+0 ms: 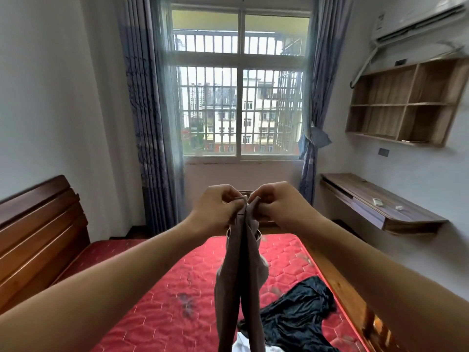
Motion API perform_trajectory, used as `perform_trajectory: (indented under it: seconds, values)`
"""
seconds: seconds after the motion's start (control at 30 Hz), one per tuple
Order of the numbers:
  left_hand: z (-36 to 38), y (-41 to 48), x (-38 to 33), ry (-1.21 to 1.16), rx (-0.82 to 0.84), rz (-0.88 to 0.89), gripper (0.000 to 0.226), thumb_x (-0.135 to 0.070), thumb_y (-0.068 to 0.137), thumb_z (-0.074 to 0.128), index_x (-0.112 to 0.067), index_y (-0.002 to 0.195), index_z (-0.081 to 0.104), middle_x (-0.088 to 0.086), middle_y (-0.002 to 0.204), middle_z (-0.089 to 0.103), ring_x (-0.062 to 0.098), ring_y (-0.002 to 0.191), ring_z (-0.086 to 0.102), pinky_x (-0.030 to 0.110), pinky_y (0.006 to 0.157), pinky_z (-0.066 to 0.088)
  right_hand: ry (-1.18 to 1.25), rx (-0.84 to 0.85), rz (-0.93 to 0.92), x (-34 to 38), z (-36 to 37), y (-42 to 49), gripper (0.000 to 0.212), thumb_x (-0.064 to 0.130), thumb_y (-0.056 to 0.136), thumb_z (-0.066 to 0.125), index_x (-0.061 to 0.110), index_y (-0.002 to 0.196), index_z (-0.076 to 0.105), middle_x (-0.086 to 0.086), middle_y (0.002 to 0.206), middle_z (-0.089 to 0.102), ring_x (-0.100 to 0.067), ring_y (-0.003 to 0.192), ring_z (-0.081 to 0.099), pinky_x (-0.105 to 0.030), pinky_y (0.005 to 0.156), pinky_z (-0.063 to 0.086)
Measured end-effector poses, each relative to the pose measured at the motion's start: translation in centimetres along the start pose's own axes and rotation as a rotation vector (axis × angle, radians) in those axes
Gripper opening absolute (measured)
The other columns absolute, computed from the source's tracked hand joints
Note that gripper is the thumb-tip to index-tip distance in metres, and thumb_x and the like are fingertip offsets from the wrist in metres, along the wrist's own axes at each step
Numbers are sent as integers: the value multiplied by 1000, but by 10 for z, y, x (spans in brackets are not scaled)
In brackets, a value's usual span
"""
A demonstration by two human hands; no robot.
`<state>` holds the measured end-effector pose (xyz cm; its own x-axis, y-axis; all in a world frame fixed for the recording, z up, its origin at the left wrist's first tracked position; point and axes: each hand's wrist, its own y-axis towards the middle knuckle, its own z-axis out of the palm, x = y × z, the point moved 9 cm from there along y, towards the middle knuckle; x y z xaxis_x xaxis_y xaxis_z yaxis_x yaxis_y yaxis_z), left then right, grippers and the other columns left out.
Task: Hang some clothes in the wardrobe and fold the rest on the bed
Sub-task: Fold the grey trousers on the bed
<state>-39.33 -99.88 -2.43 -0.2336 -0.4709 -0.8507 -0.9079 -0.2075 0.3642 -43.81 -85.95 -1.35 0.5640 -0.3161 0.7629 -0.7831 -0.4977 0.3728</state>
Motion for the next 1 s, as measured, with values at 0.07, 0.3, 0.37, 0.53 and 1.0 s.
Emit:
perform_trajectory:
  seconds: [0.07, 0.3, 0.37, 0.53, 1.0]
  values:
    - [7, -5, 4, -167, 83, -71, 9, -15, 97, 66, -7, 98, 71, 17, 91, 71, 25, 78, 68, 60, 82, 59, -288, -54, -126, 14, 0, 0, 16, 4, 82, 70, 17, 87, 77, 7, 71, 66, -17, 71, 65, -33, 69, 53]
    - [4, -18, 5, -181, 225, 81, 42, 5, 82, 76, -11, 120, 65, 14, 105, 73, 17, 92, 70, 31, 77, 59, -549, -61, -132, 12, 1, 8, 19, 54, 86, 70, 36, 93, 72, 4, 123, 48, -19, 126, 41, -47, 108, 30]
    - [-4, -16, 12, -193, 199, 66, 44, 9, 84, 73, -15, 120, 63, 15, 103, 72, 16, 87, 69, 31, 71, 59, -630, 71, -50, -5, 2, 9, 36, 66, 86, 62, 32, 85, 70, -1, 135, 52, -19, 136, 38, -55, 115, 25]
    - [-34, -2, 29, -286, 120, 3, 41, 9, 85, 71, -20, 113, 66, 5, 97, 75, 14, 83, 70, 37, 72, 60, -108, 480, 196, -46, 3, -12, 44, 41, 84, 73, 4, 106, 74, -18, 105, 74, -21, 92, 68, -50, 94, 54]
    - [-90, 17, 12, -332, -56, 257, 47, -2, 82, 78, -30, 117, 67, -2, 98, 75, 12, 92, 71, 25, 81, 56, 156, 85, 39, -38, -15, -9, 21, -17, 76, 72, -8, 92, 64, -12, 76, 54, -24, 74, 52, -44, 69, 46]
